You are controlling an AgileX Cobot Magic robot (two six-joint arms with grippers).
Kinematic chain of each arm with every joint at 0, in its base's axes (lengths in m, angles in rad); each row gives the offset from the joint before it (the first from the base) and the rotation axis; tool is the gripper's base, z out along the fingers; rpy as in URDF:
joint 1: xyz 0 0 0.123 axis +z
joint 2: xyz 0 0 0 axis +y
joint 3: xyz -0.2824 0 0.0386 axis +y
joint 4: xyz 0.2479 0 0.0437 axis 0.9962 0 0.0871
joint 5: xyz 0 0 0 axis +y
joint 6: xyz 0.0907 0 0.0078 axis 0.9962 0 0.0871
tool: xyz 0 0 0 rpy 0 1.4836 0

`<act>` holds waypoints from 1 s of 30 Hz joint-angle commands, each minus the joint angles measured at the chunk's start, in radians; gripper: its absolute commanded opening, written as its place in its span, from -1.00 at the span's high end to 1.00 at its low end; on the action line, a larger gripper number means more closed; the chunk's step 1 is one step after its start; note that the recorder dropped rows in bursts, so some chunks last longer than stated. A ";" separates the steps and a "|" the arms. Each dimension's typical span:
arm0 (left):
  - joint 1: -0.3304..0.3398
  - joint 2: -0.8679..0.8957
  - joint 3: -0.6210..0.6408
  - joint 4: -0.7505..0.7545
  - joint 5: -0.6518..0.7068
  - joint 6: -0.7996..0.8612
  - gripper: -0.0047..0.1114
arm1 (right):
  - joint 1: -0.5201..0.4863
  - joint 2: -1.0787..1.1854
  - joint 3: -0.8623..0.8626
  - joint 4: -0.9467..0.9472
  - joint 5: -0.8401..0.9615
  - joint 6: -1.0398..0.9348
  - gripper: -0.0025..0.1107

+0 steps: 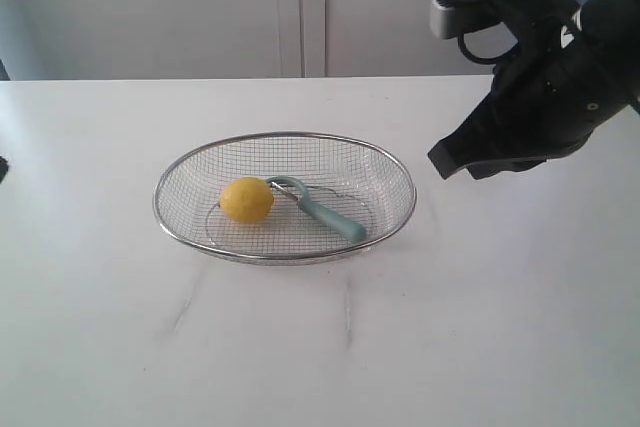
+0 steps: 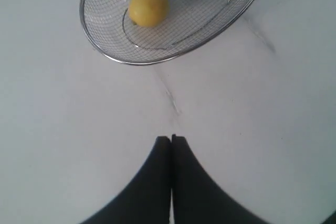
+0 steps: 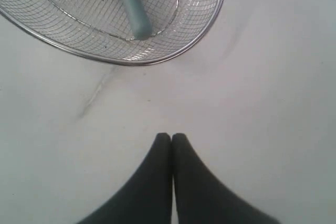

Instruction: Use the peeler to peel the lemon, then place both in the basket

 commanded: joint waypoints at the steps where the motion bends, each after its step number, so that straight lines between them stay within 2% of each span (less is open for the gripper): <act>1: 0.000 -0.128 0.017 -0.025 0.007 0.004 0.92 | -0.005 -0.008 0.001 -0.002 -0.051 0.005 0.96; 11: 0.005 -0.173 0.017 -0.017 0.007 0.006 0.92 | -0.005 -0.008 0.001 0.003 -0.101 0.005 0.96; 14: 0.079 -0.173 0.017 -0.020 0.007 0.006 0.92 | -0.005 -0.008 0.001 0.003 -0.101 0.005 0.96; 17: 0.192 -0.191 0.022 -0.020 0.004 0.006 0.92 | -0.005 -0.008 0.001 0.003 -0.101 0.005 0.96; 22: 0.326 -0.291 0.086 -0.001 -0.023 0.006 0.92 | -0.005 -0.008 0.001 0.003 -0.099 0.005 0.96; 30: 0.374 -0.477 0.135 0.006 -0.027 0.006 0.92 | -0.005 -0.008 0.001 0.003 -0.099 0.005 0.96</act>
